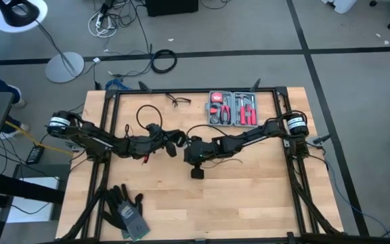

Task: Coil cords
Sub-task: Coil the black wire onto the spool

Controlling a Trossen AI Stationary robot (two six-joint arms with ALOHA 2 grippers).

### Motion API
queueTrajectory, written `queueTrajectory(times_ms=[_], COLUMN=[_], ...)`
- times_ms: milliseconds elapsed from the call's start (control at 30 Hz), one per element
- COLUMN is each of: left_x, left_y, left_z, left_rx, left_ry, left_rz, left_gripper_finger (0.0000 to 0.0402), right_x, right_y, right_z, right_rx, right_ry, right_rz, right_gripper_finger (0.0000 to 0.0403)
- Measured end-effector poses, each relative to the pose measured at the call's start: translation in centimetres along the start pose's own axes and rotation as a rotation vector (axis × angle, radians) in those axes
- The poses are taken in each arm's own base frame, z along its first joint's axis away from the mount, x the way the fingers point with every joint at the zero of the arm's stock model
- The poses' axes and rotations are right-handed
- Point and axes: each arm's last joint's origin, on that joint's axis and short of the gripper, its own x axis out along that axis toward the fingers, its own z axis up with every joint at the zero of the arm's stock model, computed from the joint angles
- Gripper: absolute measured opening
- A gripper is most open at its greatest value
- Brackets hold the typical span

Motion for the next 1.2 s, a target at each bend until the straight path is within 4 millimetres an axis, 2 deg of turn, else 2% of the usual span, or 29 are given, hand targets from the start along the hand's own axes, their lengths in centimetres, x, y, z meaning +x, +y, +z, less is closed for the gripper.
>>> queueTrajectory(times_ms=[133,300,467,667,933,1200], left_x=[-0.1,-0.4,-1.0,-1.4,-2.0,-2.1], left_y=[-0.1,-0.4,-0.9,-1.2,-2.2,-2.5], left_z=[-0.1,-0.2,-0.5,-0.6,-0.2,0.1], left_rx=[0.022,0.034,0.054,0.068,0.133,0.175], left_ry=[0.002,-0.010,-0.026,-0.039,-0.095,-0.120], left_rz=[-0.002,0.007,0.027,0.032,-0.029,-0.047], left_gripper_finger=[0.0000,0.0000,0.0000,0.0000,0.0000,0.0000], right_x=[-0.9,-1.0,-0.7,-0.9,-1.5,-1.6], right_y=[0.2,0.6,1.2,2.1,1.5,1.2], right_z=[0.3,0.1,-2.0,-4.7,-8.5,-9.1], right_rx=[-0.020,-0.031,0.002,0.072,0.220,0.253], right_ry=[0.007,0.004,-0.044,-0.247,-0.347,-0.349], right_rz=[-0.021,-0.088,-0.101,-0.065,-0.115,-0.118], right_gripper_finger=[0.0001,0.0002,0.0002,0.0001,0.0009,0.0030])
